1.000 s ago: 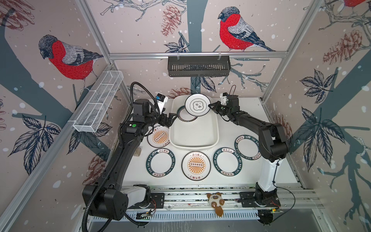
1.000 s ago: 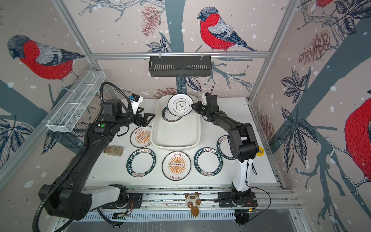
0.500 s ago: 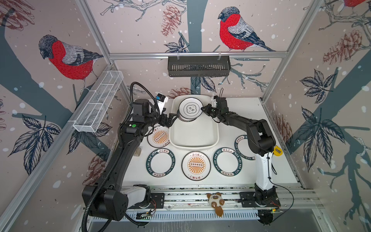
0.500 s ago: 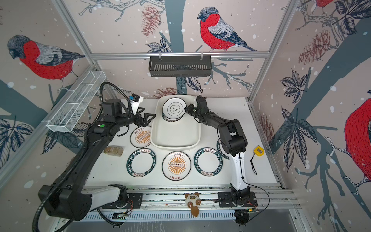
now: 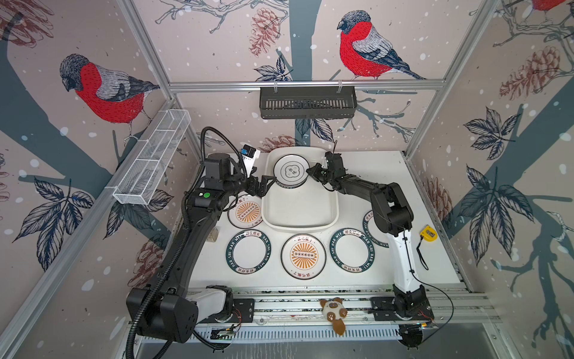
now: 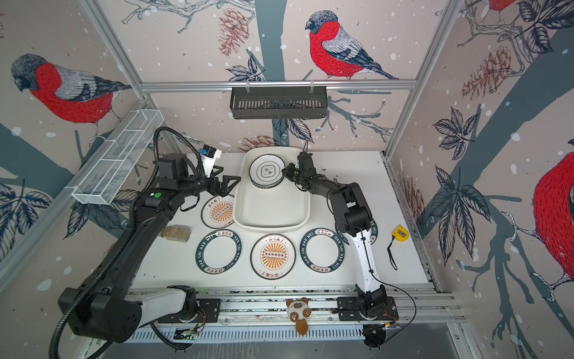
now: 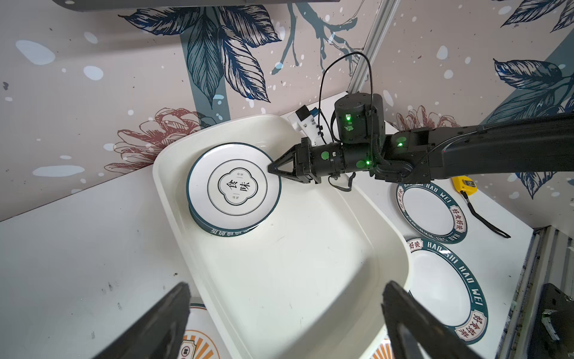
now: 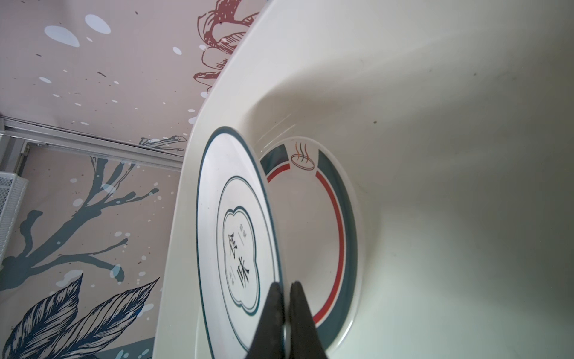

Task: Place the plates into the plastic bin on the countertop
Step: Place the plate in the plastic bin.

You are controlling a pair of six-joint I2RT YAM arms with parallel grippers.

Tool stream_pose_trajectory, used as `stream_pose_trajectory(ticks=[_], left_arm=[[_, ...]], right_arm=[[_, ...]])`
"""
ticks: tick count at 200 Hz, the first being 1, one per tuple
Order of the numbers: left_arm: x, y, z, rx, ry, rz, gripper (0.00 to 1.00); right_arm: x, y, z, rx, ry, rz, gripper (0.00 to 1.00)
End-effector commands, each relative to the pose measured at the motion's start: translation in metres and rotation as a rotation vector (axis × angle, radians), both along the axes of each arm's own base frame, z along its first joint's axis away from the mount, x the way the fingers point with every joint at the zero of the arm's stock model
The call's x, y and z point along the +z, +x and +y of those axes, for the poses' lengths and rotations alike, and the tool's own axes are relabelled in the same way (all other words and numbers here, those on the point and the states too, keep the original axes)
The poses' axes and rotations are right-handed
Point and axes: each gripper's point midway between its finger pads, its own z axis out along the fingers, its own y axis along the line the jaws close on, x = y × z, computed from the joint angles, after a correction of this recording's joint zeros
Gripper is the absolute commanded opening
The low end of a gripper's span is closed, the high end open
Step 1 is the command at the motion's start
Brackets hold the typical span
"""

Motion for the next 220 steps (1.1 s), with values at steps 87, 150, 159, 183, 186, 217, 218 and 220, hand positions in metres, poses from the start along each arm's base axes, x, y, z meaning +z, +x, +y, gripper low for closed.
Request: stream_pose_trajectory(ticks=[87, 150, 159, 183, 186, 217, 218, 220], left_arm=[[0.007, -0.001, -0.004, -0.026, -0.014, -0.030, 0.95], [0.008, -0.002, -0.004, -0.029, -0.016, -0.031, 0.96], [0.008, -0.002, -0.004, -0.029, -0.016, -0.030, 0.96], [0.007, -0.002, -0.004, -0.028, -0.014, -0.030, 0.96], [0.007, -0.002, -0.004, -0.028, -0.013, -0.030, 0.96], [0.008, -0.002, -0.004, -0.028, -0.015, -0.031, 0.96], [0.008, -0.002, -0.004, -0.029, -0.015, -0.031, 0.96], [0.007, -0.002, -0.004, -0.030, -0.015, -0.029, 0.96]], right_arm=[[-0.013, 0.014, 0.003, -0.041, -0.014, 0.010, 0.03], [-0.022, 0.020, 0.003, -0.048, -0.029, 0.026, 0.05], [-0.022, 0.020, 0.003, -0.048, -0.029, 0.027, 0.06], [-0.025, 0.022, 0.003, -0.048, -0.032, 0.031, 0.06], [-0.024, 0.022, 0.003, -0.048, -0.032, 0.029, 0.06], [-0.027, 0.022, 0.004, -0.046, -0.038, 0.037, 0.09], [-0.027, 0.022, 0.004, -0.046, -0.038, 0.037, 0.09], [-0.026, 0.022, 0.003, -0.047, -0.038, 0.036, 0.09]])
